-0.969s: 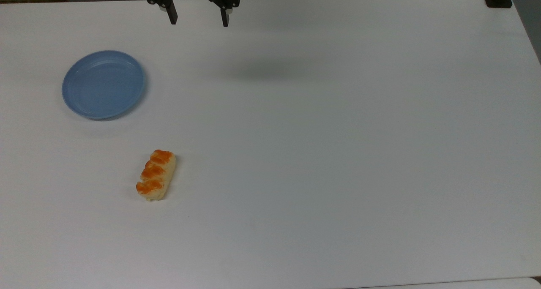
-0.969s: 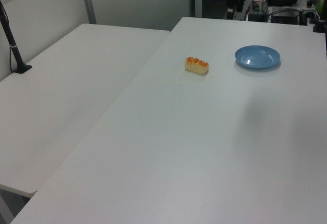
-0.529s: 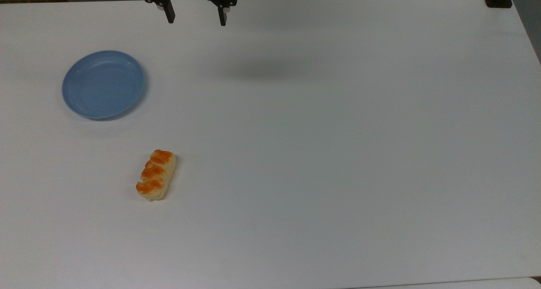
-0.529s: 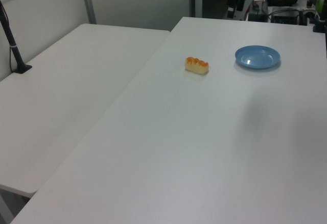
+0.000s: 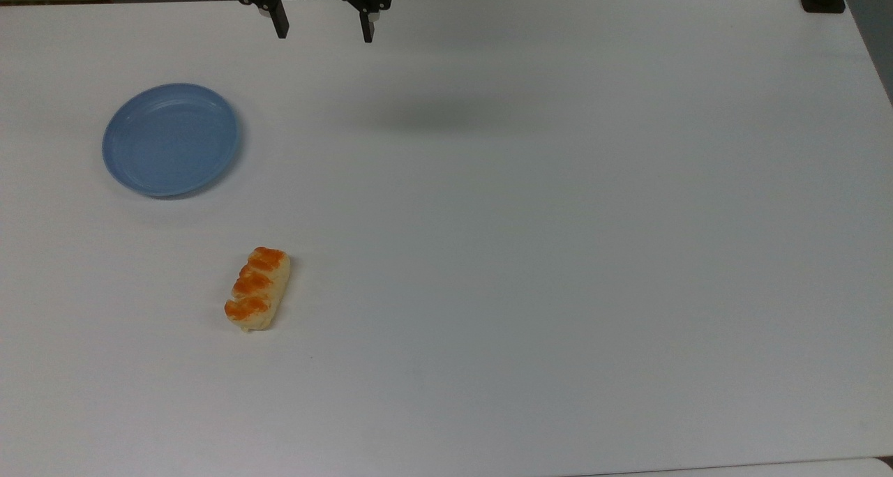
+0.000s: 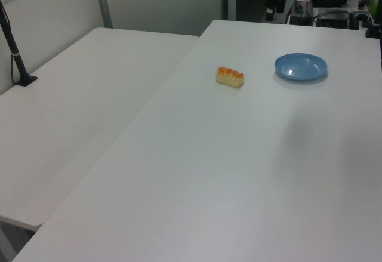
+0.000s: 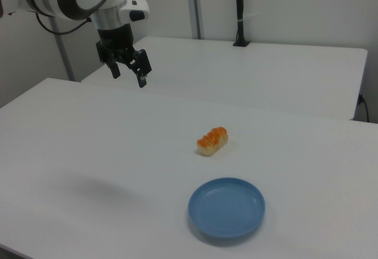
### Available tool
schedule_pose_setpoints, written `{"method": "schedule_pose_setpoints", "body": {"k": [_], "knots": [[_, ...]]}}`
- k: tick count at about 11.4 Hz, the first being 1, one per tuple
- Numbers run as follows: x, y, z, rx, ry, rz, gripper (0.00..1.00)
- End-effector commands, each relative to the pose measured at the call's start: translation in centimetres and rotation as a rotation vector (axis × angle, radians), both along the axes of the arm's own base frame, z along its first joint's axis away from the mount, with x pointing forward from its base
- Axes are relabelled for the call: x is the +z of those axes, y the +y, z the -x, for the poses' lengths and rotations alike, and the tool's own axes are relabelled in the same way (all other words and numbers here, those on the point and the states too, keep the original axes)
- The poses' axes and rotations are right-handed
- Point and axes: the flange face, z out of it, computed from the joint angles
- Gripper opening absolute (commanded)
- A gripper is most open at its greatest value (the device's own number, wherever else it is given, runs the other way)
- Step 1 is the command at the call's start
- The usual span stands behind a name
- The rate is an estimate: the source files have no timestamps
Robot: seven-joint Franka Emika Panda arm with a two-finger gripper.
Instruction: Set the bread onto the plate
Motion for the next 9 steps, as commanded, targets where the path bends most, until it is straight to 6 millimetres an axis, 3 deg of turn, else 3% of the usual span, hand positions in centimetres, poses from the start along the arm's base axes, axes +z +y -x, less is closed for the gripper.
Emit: {"method": "schedule_pose_setpoints", "body": {"k": [1,5,7,9], "knots": [[0.9,-2.5,0.7,-0.02,0.002,0.02,1.0],[-0.6,-5.2,-2.2,-0.015,-0.027,0.103,1.0],[-2.6,-8.6,-4.4,-0.067,-0.072,0.115,1.0],[-5.6,-9.9,-7.0,-0.086,-0.147,0.136,1.0]]}}
